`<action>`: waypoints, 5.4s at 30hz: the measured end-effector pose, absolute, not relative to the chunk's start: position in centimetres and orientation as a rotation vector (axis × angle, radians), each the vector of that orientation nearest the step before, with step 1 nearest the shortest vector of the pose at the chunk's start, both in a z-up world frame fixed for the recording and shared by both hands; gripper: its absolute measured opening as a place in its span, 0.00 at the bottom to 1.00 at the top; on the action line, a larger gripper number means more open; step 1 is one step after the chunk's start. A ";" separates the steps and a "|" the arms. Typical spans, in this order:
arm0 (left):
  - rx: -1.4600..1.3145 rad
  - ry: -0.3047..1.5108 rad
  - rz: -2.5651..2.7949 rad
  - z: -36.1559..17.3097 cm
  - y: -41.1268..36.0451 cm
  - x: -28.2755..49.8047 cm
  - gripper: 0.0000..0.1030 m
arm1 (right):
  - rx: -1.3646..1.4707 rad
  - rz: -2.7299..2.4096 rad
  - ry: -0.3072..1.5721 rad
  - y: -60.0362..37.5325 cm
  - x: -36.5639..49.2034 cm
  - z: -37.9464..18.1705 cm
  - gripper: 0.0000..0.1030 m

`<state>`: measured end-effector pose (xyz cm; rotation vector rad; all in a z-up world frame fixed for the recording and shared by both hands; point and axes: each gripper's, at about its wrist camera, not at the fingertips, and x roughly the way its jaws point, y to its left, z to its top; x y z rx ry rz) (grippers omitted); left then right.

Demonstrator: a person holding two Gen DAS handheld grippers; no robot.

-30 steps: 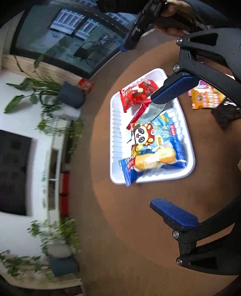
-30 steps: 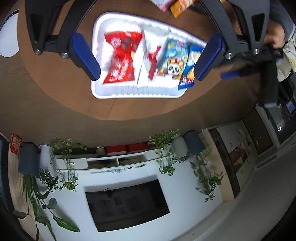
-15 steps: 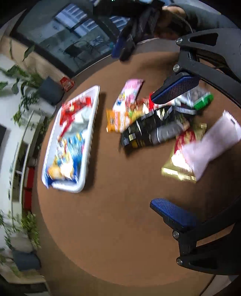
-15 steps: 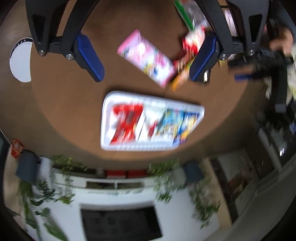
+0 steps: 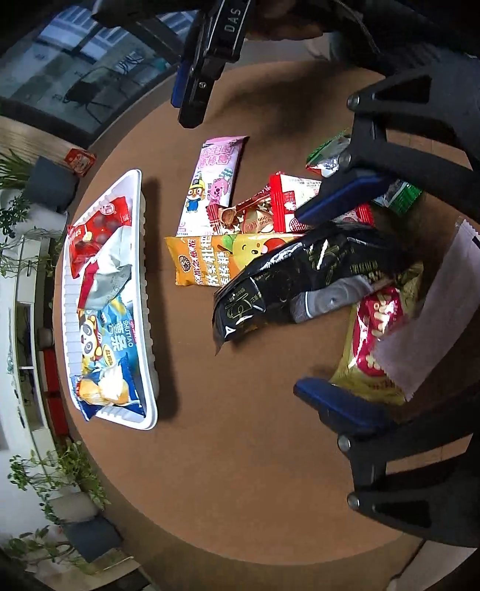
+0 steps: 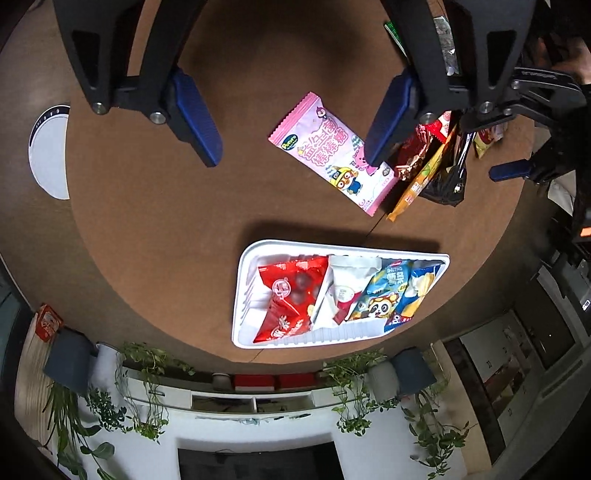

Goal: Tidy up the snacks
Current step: 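Withdraw both tools from the tray back over the remaining snacks, then grasp the black snack bag with the left tool while the right tool grasps the pink Pororo packet, then carry the black bag and pink packet into the white tray with both tools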

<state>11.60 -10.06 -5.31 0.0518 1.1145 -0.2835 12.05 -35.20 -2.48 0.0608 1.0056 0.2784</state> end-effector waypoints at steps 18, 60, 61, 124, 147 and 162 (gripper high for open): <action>0.065 1.178 -0.330 -6.3 -8.2 13.8 0.49 | -0.016 0.335 1.045 -32.9 12.5 -3.5 0.72; 0.213 1.194 -0.361 -7.0 -8.3 16.0 0.29 | -0.304 0.616 1.114 -29.5 14.1 -6.4 0.55; 0.215 1.194 -0.361 -7.0 -8.3 16.1 0.29 | -0.296 0.613 1.116 -29.5 14.2 -6.4 0.55; -0.024 0.901 -0.423 3.6 -4.9 14.8 0.13 | 0.018 0.481 0.885 -34.6 13.7 1.5 0.28; -0.058 0.962 -0.323 -0.3 -9.6 32.7 0.13 | 0.001 0.310 0.891 -27.5 28.8 -0.9 0.28; -0.049 0.986 -0.295 -3.9 -11.5 34.6 0.15 | -0.063 0.273 0.921 -26.6 29.0 -3.2 0.28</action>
